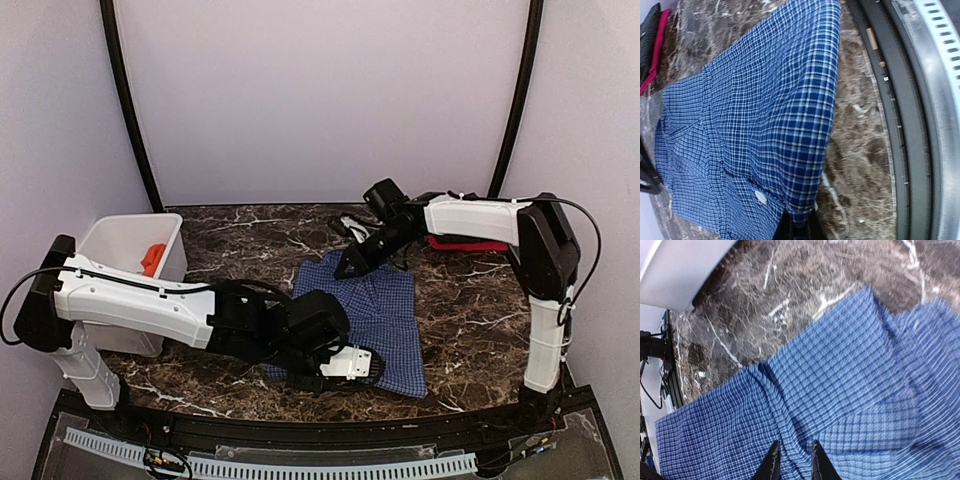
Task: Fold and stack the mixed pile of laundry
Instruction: Pick up the 2/3-rectangle-folded shirt from the center of the board, then fold the 2/3-rectangle-folded shirt at the center of the board.
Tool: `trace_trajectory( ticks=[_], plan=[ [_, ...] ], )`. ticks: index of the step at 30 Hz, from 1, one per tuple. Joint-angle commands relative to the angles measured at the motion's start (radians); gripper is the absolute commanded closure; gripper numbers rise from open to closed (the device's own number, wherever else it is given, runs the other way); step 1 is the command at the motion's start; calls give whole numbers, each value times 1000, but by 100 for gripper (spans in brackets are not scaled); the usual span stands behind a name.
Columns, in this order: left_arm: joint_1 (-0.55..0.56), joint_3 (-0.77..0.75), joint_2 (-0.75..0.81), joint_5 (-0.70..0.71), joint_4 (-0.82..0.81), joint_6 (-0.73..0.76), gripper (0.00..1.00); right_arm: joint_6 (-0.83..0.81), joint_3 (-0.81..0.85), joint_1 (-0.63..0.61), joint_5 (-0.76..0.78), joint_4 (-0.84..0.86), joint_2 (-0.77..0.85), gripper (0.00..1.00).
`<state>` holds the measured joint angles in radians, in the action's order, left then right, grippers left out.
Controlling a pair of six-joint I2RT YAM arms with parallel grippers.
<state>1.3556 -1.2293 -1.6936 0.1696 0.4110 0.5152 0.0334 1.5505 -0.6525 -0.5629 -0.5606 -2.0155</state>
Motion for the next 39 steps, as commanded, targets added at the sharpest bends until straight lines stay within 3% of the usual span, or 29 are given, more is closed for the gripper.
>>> trace_trajectory(
  ticks=[1, 5, 14, 27, 39],
  plan=[
    [13, -125, 6, -260, 312, -110, 100, -27, 71, 45, 8, -19, 24, 81],
    [-5, -220, 1, -305, 393, -110, 100, -6, 73, 106, 20, 11, -12, 79],
    [-126, -397, -100, -325, 441, -17, 100, 6, 75, 166, 293, -4, -144, 76],
    [-303, -628, -279, -274, 369, 192, 93, -69, 45, 148, 121, -7, -203, 85],
    [-415, -640, -423, -204, 128, 415, 78, -84, 30, 134, 41, 7, -194, 88]
  ],
)
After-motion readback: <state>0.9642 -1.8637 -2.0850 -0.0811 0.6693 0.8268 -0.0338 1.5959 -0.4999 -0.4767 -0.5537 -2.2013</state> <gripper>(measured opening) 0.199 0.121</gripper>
